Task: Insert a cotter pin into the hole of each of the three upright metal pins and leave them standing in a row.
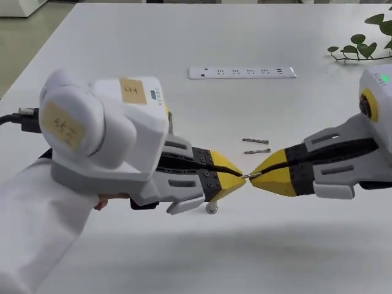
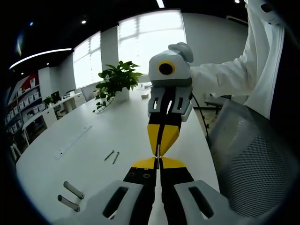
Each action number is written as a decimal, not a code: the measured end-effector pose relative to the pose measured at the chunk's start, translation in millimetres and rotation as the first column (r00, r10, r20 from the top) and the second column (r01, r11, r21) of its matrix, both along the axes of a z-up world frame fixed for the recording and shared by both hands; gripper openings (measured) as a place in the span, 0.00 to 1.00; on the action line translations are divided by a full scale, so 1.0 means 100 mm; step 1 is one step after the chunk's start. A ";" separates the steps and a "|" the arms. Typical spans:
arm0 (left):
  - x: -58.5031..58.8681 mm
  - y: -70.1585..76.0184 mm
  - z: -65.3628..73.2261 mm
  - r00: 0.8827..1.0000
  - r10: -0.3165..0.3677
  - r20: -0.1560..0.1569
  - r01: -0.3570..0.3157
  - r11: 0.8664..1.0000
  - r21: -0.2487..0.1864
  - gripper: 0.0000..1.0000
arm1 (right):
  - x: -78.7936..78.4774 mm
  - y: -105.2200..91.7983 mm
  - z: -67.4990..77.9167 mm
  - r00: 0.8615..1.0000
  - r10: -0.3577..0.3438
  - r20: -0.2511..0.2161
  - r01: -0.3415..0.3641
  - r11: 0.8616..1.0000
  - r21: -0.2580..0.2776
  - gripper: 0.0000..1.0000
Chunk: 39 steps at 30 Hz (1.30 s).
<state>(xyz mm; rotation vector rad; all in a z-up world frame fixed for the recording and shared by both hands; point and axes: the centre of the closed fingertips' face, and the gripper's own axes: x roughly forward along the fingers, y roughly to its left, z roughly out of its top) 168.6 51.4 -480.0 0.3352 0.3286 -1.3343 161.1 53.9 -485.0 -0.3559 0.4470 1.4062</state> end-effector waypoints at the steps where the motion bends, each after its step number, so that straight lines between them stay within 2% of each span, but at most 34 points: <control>1: -0.01 0.00 -0.01 1.000 0.000 -0.008 0.000 1.000 0.001 0.00 | -0.01 0.00 0.00 1.000 0.001 -0.003 -0.001 1.000 0.000 0.00; 8: 0.00 -0.01 0.00 1.000 0.001 0.019 -0.001 1.000 -0.008 0.00 | 0.00 -0.02 -0.01 1.000 -0.017 -0.014 0.017 1.000 0.010 0.00; 12: 0.05 0.01 -0.02 0.999 0.024 0.032 -0.024 1.000 0.003 0.17 | 0.07 -0.06 -0.05 0.999 -0.052 -0.010 0.052 0.999 0.001 0.00; 17: 0.16 0.10 -0.11 0.998 0.059 0.026 -0.060 0.998 0.030 0.21 | 0.15 -0.14 -0.16 0.995 -0.104 -0.003 0.104 0.994 -0.028 0.00; 25: 0.30 0.20 -0.36 0.996 0.092 0.008 -0.092 0.992 0.088 0.21 | 0.30 -0.20 -0.37 0.982 -0.190 0.012 0.190 0.980 -0.055 0.00; 31: 0.37 0.23 -0.50 0.996 0.087 0.001 -0.087 0.988 0.132 0.19 | 0.32 -0.15 -0.50 0.981 -0.193 0.009 0.193 0.978 -0.075 0.00; 37: 0.39 0.21 -0.63 0.997 0.072 -0.020 -0.067 0.985 0.159 0.16 | 0.36 -0.12 -0.56 0.980 -0.200 0.000 0.199 0.977 -0.079 0.00; 39: 0.40 0.20 -0.65 0.997 0.071 -0.014 -0.067 0.984 0.162 0.15 | 0.37 -0.12 -0.57 0.979 -0.203 -0.001 0.202 0.976 -0.078 0.00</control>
